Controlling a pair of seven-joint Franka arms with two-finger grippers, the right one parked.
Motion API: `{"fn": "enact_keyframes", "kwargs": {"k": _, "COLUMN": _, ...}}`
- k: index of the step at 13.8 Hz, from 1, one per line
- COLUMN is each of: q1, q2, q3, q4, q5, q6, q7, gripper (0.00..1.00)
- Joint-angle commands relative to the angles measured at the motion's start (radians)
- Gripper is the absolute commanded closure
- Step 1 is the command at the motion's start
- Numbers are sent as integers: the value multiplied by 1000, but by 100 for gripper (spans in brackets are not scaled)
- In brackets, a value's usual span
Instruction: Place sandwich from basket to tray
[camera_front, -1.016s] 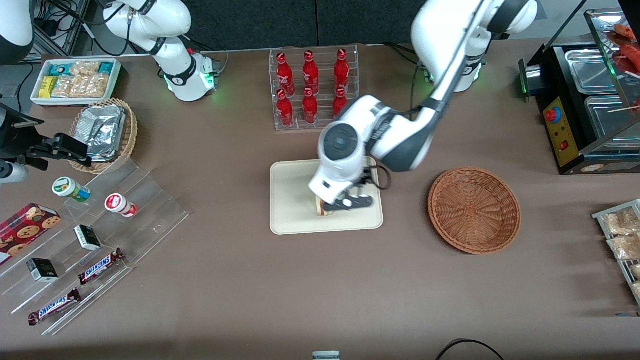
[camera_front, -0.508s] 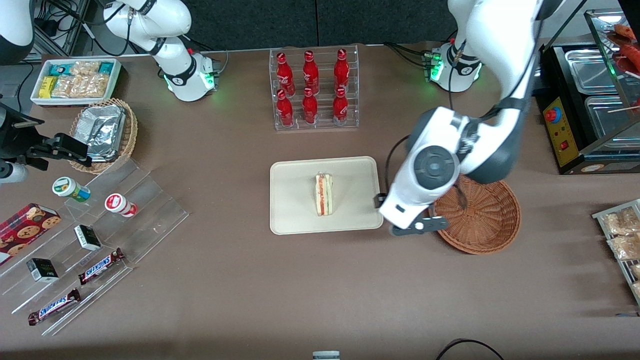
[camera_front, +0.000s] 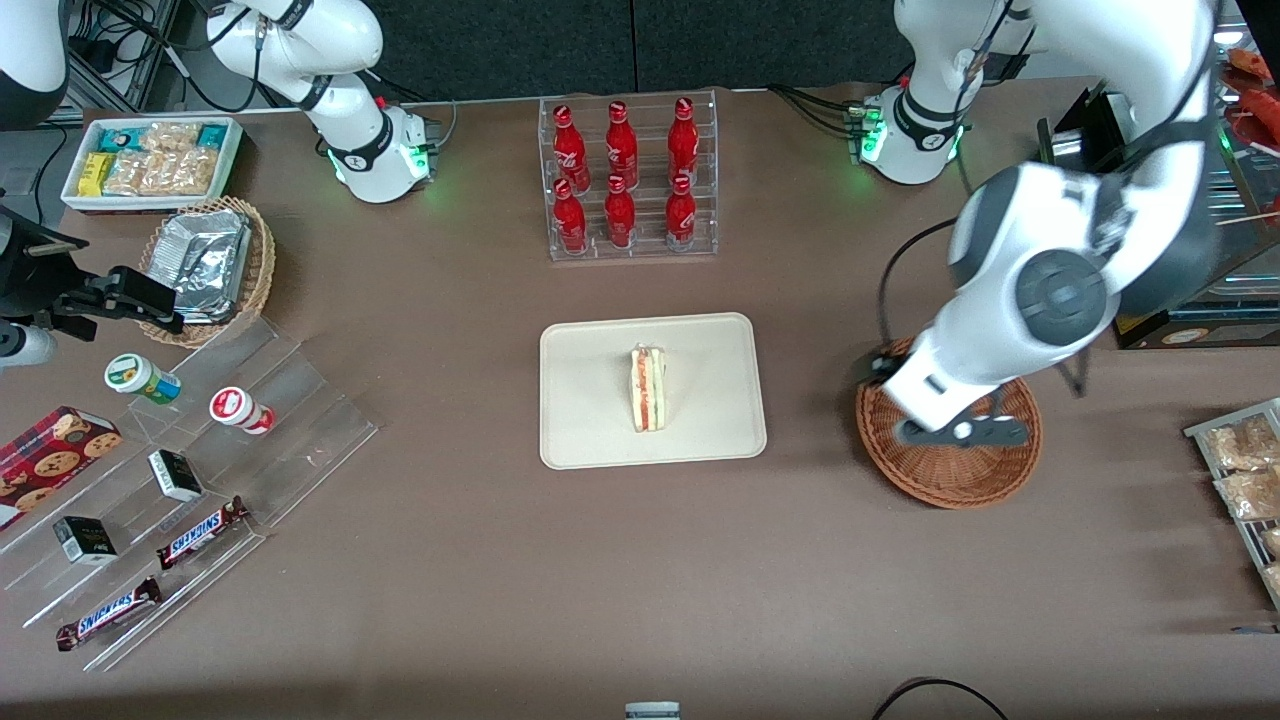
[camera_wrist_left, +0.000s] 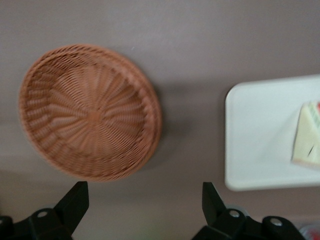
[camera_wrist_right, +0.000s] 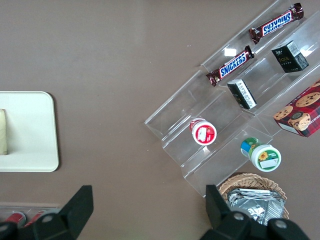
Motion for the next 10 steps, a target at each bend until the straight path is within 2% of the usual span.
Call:
{"fn": "enact_keyframes", "kwargs": {"k": 1, "q1": 78, "q2": -105, "q3": -27, "q4": -59, "q5": -7, "q6": -86, "q7": 160, "gripper": 0}}
{"fn": "enact_keyframes", "kwargs": {"k": 10, "q1": 189, "q2": -237, "q3": -23, "q4": -19, "q5": 14, "q6": -283, "q7": 176, "gripper": 0}}
